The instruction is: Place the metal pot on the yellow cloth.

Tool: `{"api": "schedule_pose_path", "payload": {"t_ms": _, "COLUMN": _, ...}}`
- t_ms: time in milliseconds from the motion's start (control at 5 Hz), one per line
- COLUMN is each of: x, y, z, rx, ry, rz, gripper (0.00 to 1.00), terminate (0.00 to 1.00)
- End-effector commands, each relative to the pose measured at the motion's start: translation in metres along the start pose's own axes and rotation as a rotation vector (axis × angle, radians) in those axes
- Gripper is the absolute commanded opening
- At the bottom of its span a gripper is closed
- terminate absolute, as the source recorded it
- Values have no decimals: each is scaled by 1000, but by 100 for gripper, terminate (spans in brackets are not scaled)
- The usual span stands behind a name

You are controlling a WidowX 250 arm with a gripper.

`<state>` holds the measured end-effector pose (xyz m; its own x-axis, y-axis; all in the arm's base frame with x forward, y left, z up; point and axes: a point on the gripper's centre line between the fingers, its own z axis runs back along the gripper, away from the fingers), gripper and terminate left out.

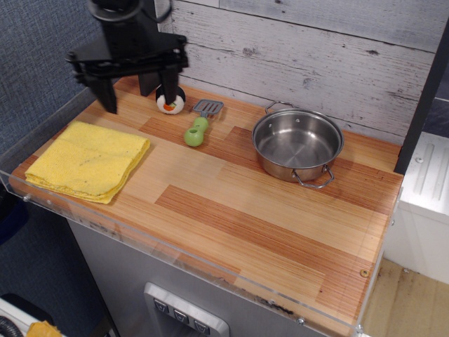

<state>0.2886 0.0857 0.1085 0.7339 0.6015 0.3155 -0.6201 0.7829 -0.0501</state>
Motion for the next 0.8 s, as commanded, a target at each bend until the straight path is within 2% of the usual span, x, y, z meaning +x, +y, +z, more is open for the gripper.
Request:
{"api": "schedule_pose_path", "payload": {"t_ms": 0, "x": -2, "y": -55, "z": -3, "rx": -89, "ry": -91, "rz": -33, "gripper": 100, "terminate": 0}}
{"api": "schedule_pose_path", "payload": {"t_ms": 200, "x": -2, "y": -66, "z": -26, "rx": -98, "ry": -70, "rz": -3, "gripper": 100, "terminate": 0}}
{"api": "schedule_pose_path", "payload": {"t_ms": 400, "x": -4, "y": -77, "z": -45, "rx": -84, "ry": -86, "rz": 30, "gripper": 100, "terminate": 0}}
{"api": "schedule_pose_path", "payload": {"t_ms": 600, "x": -3, "y": -89, "z": -57, "rx": -91, "ry": -65, "rz": 11, "gripper": 100, "terminate": 0}}
